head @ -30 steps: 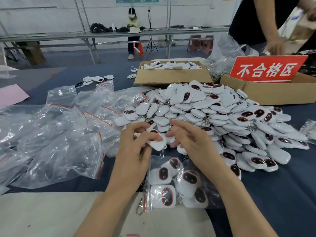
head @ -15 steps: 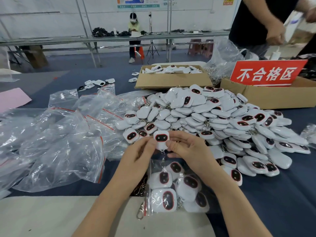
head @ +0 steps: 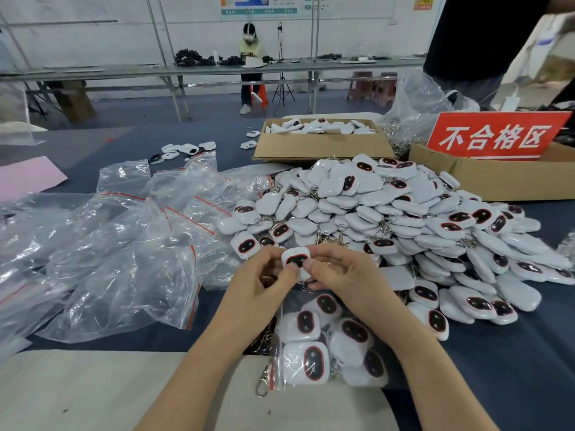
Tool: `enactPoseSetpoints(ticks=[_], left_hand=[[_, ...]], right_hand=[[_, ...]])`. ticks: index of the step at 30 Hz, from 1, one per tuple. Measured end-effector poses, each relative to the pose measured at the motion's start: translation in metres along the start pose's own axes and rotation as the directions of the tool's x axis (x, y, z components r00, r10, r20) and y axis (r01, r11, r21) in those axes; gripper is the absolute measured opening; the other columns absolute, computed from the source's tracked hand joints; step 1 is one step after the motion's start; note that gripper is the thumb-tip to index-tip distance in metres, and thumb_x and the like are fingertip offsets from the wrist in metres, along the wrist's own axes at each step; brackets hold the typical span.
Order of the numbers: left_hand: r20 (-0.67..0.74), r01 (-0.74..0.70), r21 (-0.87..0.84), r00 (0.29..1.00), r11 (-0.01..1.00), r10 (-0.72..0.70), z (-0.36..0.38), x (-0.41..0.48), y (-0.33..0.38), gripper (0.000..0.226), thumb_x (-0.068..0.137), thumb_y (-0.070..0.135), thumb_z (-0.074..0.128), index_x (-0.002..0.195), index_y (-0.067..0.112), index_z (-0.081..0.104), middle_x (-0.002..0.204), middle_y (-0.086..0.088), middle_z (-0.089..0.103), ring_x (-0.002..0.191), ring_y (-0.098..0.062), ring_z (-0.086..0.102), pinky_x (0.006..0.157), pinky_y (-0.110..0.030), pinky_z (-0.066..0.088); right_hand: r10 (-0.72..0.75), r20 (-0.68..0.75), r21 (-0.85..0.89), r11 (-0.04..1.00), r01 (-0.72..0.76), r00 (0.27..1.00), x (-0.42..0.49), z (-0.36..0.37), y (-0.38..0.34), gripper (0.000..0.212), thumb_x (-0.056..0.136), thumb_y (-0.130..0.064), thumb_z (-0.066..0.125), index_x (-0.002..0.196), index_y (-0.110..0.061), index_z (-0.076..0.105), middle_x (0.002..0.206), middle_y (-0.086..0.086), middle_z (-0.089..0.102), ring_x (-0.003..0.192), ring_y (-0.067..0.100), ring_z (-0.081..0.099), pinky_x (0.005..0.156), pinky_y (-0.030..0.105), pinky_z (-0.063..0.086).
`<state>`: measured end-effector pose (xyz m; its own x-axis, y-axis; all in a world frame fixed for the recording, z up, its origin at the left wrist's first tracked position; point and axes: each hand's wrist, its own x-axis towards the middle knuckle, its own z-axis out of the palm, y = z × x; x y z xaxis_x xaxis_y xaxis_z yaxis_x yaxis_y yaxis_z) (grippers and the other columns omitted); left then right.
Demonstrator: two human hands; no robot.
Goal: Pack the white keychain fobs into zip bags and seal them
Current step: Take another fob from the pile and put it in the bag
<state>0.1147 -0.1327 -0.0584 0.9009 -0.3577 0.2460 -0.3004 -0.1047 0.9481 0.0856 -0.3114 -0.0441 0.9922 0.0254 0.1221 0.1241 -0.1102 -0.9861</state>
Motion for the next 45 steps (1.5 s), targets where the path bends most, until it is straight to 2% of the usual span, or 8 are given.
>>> enactPoseSetpoints(ticks=[4,19,24,28,32,35,40,45], left_hand=[[-0.001,-0.022,-0.001,1.000,1.000,0.022,0.0009,0.0020,-0.0013,0.009,0.096,0.027,0.064,0.093,0.034,0.069,0.078,0.013,0.064,0.072,0.001,0.056,0.066,-0.011,0.045],[0.009,-0.029,-0.030,1.000,0.999,0.029,0.0012,0.0023,-0.0006,0.011,0.097,0.026,0.064,0.092,0.034,0.069,0.079,0.014,0.065,0.075,-0.001,0.058,0.068,-0.011,0.046],[0.015,-0.021,-0.042,1.000,0.999,0.021,0.0009,0.0012,0.0016,0.009,0.096,0.031,0.063,0.098,0.033,0.071,0.088,-0.002,0.069,0.081,-0.010,0.062,0.073,-0.017,0.053],[0.025,-0.011,-0.037,1.000,0.999,0.012,0.0006,-0.0001,0.0024,0.011,0.100,0.025,0.063,0.101,0.033,0.072,0.092,-0.001,0.071,0.089,-0.023,0.065,0.077,-0.024,0.055],[0.033,0.003,-0.040,0.999,0.999,-0.001,0.0013,-0.0003,0.0045,0.012,0.099,0.024,0.063,0.100,0.032,0.072,0.089,-0.001,0.070,0.085,-0.020,0.065,0.076,-0.023,0.054],[0.034,0.011,-0.052,0.999,0.999,-0.009,0.0023,0.0006,0.0040,0.011,0.099,0.019,0.063,0.102,0.025,0.072,0.091,-0.005,0.071,0.092,-0.030,0.064,0.079,-0.029,0.054],[0.041,0.012,-0.060,0.999,0.998,-0.009,0.0015,-0.0001,0.0041,0.012,0.099,0.020,0.063,0.102,0.027,0.073,0.093,-0.007,0.072,0.093,-0.031,0.064,0.082,-0.033,0.054],[0.039,0.013,-0.066,0.999,0.998,-0.011,0.0014,0.0001,0.0032,0.013,0.099,0.021,0.064,0.105,0.026,0.074,0.095,-0.004,0.074,0.096,-0.029,0.067,0.087,-0.036,0.055]], right_hand=[[0.007,-0.005,0.011,1.000,-0.007,1.000,0.0001,0.0001,0.0001,0.014,0.093,-0.015,0.068,0.103,-0.022,0.074,0.094,-0.005,0.077,0.081,0.009,0.072,0.073,0.018,0.057],[0.008,-0.007,0.013,1.000,-0.008,1.000,-0.0020,-0.0007,-0.0007,0.016,0.092,-0.019,0.069,0.098,-0.032,0.075,0.093,-0.005,0.077,0.080,0.009,0.073,0.071,0.016,0.056],[0.023,-0.022,-0.002,1.000,-0.023,0.999,-0.0007,-0.0013,0.0020,0.014,0.092,-0.024,0.069,0.104,-0.029,0.075,0.094,-0.004,0.078,0.080,0.014,0.075,0.074,0.021,0.059],[0.047,-0.020,-0.007,0.999,-0.047,0.999,-0.0007,-0.0024,0.0025,0.013,0.093,-0.028,0.069,0.105,-0.029,0.074,0.091,-0.002,0.078,0.078,0.017,0.075,0.075,0.024,0.061],[0.058,-0.034,-0.003,0.998,-0.058,0.998,0.0001,-0.0016,0.0032,0.012,0.094,-0.025,0.068,0.104,-0.027,0.074,0.088,-0.003,0.078,0.078,0.016,0.075,0.073,0.026,0.062],[0.058,-0.043,0.007,0.998,-0.058,0.997,-0.0002,-0.0008,0.0031,0.011,0.094,-0.024,0.067,0.103,-0.025,0.073,0.086,-0.005,0.078,0.076,0.013,0.075,0.066,0.016,0.057],[0.062,-0.036,0.014,0.998,-0.062,0.997,0.0000,-0.0003,0.0048,0.012,0.095,-0.024,0.067,0.106,-0.023,0.073,0.089,0.000,0.078,0.083,0.018,0.076,0.077,0.026,0.061],[0.066,-0.049,0.026,0.998,-0.064,0.997,0.0006,0.0005,0.0042,0.011,0.094,-0.024,0.067,0.103,-0.025,0.073,0.088,0.000,0.078,0.083,0.017,0.076,0.072,0.019,0.059]])
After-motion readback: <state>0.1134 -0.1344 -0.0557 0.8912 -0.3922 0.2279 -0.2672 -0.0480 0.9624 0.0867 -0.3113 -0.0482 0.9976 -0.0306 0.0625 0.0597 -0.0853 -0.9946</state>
